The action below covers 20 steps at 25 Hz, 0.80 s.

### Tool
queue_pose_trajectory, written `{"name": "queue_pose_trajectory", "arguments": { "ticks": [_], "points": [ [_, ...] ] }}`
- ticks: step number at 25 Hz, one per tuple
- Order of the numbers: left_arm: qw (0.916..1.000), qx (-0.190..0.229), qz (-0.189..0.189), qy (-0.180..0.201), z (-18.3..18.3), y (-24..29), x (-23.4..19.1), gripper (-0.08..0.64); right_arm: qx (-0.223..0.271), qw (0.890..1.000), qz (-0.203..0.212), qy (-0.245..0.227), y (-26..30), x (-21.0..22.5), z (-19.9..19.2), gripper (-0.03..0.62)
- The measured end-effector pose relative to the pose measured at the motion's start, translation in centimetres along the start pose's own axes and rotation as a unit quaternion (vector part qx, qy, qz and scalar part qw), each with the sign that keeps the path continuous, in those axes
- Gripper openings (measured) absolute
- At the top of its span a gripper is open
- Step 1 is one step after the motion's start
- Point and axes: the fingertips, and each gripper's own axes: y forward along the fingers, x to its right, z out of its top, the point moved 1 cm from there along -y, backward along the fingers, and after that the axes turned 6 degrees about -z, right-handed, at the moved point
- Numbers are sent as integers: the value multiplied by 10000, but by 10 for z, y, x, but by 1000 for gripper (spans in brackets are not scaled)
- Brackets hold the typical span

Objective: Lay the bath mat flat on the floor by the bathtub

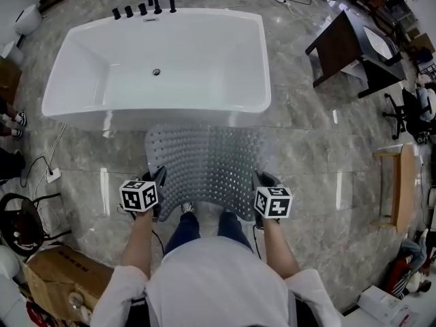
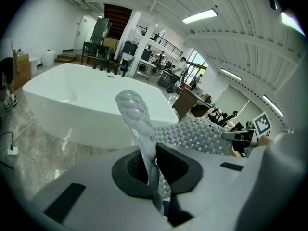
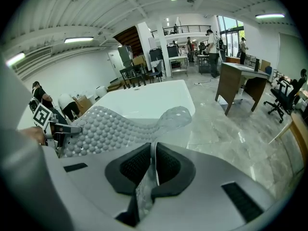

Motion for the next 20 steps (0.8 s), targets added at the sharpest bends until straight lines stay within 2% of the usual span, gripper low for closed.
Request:
{"name": "queue_pose_trajectory", "arguments": {
  "ticks": [12,20],
  "points": [
    [9996,-103,136,-245,-7,48,-13,45,-234,9997,-45,-6,46,22,-11,40],
    [9993,-193,220,-221,-16,74,-29,44,-363,9993,-71,15,82,26,-20,40]
  ]
}}
